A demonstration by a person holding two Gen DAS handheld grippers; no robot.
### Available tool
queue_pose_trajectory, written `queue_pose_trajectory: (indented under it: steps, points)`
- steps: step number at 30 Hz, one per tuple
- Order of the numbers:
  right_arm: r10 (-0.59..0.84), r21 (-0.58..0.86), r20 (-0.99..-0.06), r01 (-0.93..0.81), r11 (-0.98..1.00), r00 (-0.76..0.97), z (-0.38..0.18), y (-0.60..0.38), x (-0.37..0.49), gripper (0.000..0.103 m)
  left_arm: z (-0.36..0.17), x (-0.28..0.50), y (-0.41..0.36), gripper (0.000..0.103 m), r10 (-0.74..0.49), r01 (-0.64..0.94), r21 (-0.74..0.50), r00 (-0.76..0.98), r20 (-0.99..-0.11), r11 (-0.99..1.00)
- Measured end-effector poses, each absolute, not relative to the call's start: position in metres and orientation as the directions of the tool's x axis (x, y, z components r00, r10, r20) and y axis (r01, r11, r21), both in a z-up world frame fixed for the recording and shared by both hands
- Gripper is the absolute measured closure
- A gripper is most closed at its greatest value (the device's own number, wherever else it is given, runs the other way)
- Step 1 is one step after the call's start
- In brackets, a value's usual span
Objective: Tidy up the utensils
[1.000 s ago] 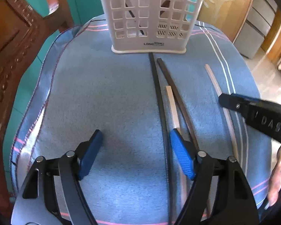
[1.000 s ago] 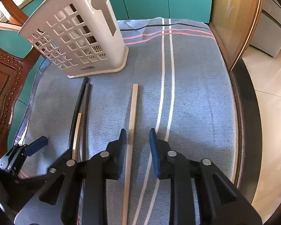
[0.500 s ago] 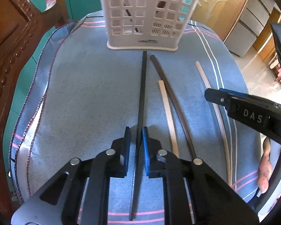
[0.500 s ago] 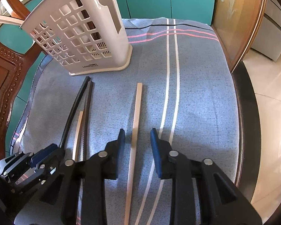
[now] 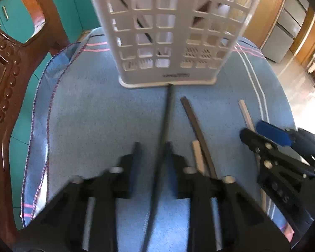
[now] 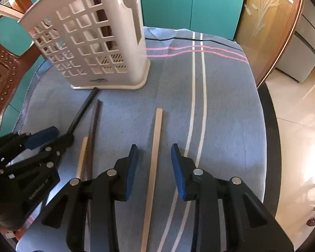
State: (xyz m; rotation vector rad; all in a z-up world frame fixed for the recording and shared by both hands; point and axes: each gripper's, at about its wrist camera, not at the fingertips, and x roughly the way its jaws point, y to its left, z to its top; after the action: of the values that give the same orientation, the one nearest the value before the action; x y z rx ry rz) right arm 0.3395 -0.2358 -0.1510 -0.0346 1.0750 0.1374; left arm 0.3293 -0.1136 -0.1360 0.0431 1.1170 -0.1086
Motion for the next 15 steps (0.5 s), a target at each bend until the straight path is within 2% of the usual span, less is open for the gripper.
queue_pose_trajectory:
  steps: [1,2,3,8,10,12,13,15]
  points:
    - [0.093,0.033,-0.878,-0.135,0.990,0.470,-0.151,-0.235,0.339,0.073,-0.135,0.326,-0.116,0.095,-0.066,0.116,-0.018,0.426,-0.902,0.993]
    - [0.103,0.043,-0.878,-0.139,0.989,0.467,-0.151,-0.235,0.339,0.087,-0.135,0.321,-0.115,0.096,-0.073,0.111,-0.028,0.422,-0.904,0.993]
    - [0.120,0.061,-0.881,-0.142,0.988,0.457,-0.151,-0.235,0.338,0.095,-0.135,0.318,-0.115,0.096,-0.079,0.109,-0.036,0.420,-0.904,0.993]
    - [0.202,0.156,-0.906,-0.149,0.976,0.371,-0.149,-0.249,0.330,0.096,-0.135,0.285,-0.103,0.096,-0.134,0.099,-0.103,0.395,-0.909,0.990]
    - [0.210,0.154,-0.910,-0.178,0.972,0.357,-0.146,-0.245,0.322,0.096,-0.135,0.286,-0.104,0.095,-0.126,0.101,-0.092,0.406,-0.905,0.991]
    - [0.194,0.130,-0.907,-0.191,0.973,0.373,-0.144,-0.241,0.319,0.095,-0.136,0.289,-0.103,0.081,-0.096,0.085,-0.066,0.416,-0.905,0.994]
    - [0.184,0.117,-0.907,-0.193,0.974,0.379,-0.144,-0.239,0.319,0.094,-0.137,0.294,-0.106,0.078,-0.078,0.075,-0.050,0.428,-0.900,0.996]
    - [0.164,0.093,-0.908,-0.196,0.976,0.386,-0.146,-0.234,0.321,0.084,-0.139,0.301,-0.110,0.067,-0.050,0.074,-0.020,0.438,-0.898,0.997]
